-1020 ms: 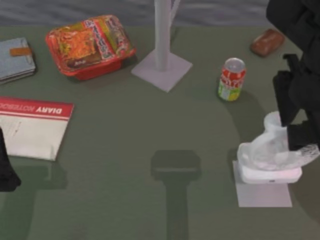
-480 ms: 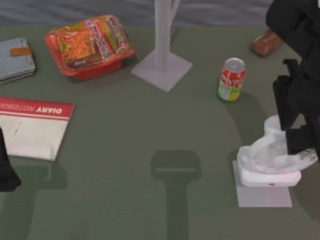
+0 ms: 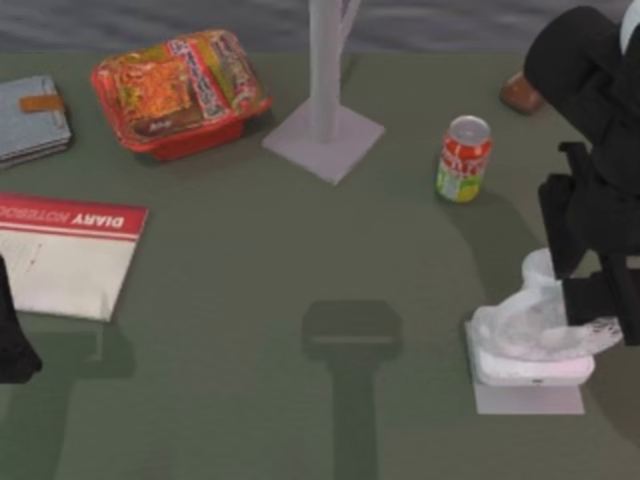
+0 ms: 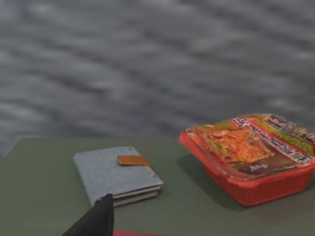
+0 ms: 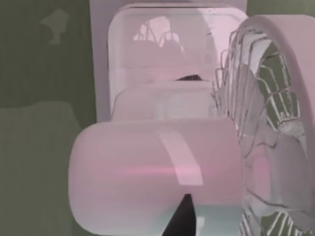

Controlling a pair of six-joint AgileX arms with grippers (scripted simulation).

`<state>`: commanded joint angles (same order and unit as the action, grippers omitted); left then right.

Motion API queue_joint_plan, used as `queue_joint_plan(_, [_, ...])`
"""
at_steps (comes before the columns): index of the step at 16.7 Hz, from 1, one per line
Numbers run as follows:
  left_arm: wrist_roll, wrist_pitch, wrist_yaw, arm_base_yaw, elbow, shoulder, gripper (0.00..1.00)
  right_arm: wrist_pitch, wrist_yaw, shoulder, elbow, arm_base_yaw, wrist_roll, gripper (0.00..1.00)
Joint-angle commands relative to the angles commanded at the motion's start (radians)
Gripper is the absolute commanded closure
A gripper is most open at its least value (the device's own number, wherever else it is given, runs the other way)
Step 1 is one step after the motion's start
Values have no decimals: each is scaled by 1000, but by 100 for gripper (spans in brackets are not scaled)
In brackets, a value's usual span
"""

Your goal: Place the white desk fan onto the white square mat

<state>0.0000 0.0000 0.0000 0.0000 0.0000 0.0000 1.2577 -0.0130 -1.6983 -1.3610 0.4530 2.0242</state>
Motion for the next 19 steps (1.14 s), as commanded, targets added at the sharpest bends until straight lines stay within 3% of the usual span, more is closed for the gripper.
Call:
queue_joint_plan(13, [0, 0, 0, 0, 0, 0, 0, 0, 0, 0, 0, 0, 0, 2])
queue_joint_plan(19, [0, 0, 0, 0, 0, 0, 0, 0, 0, 0, 0, 0, 0, 0])
